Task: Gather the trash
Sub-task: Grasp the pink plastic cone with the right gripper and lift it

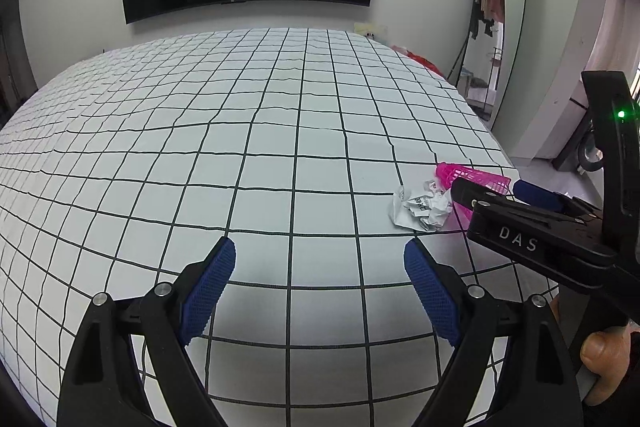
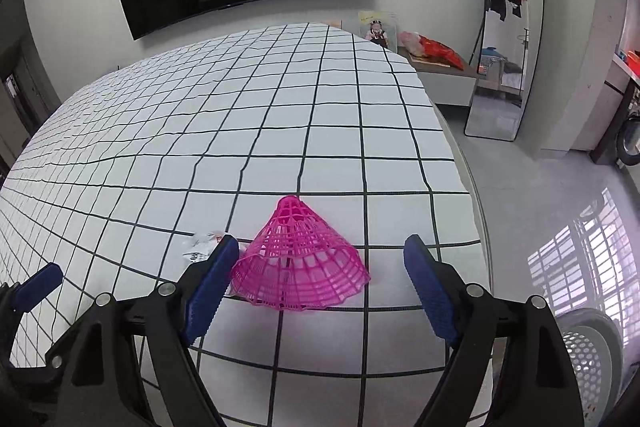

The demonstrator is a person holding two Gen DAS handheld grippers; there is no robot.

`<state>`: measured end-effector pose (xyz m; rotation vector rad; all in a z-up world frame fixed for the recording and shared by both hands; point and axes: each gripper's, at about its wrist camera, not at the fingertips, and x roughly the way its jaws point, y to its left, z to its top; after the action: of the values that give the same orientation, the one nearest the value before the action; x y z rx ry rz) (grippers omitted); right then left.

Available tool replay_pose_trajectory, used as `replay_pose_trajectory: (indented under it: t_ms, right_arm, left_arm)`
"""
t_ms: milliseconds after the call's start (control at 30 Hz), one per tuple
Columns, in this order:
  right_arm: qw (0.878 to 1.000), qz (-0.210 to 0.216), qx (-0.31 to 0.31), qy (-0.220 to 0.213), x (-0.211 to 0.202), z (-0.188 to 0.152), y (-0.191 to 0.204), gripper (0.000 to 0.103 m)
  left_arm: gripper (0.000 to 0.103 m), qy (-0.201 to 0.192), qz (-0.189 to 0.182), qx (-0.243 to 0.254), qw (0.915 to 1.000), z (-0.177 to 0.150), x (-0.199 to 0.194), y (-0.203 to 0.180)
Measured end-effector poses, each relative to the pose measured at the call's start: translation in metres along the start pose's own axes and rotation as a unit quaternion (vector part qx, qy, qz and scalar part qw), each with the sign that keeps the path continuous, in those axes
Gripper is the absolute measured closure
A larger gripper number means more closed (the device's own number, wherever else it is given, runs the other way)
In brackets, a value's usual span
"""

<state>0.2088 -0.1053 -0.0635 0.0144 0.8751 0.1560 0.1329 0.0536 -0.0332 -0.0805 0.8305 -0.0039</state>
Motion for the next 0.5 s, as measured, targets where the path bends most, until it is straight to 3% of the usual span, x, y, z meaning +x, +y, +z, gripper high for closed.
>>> replay_pose_trajectory:
  t_ms: [367,433,500]
  right_arm:
    - [1.0,0.011,0.008,0.002,0.0115,0.0041,-0.008,0.023]
    - [1.0,0.013,0.004,0.001,0.0107,0.003,-0.0069,0.027]
    - [1.0,0.013,-0.004,0.007,0.0117,0.0021,-0.0041,0.042]
  left_arm:
    - [0.019,0.0,-0.002,0.0,1.0,-0.0006,-0.0005,-0.0003]
    - [0.019,0.001,-0.002,0.0,1.0,-0.0005,-0.0005,-0.0002]
    - [0.019,0.0,-0.003,-0.001,1.0,-0.0015,-0.0016,0.0007]
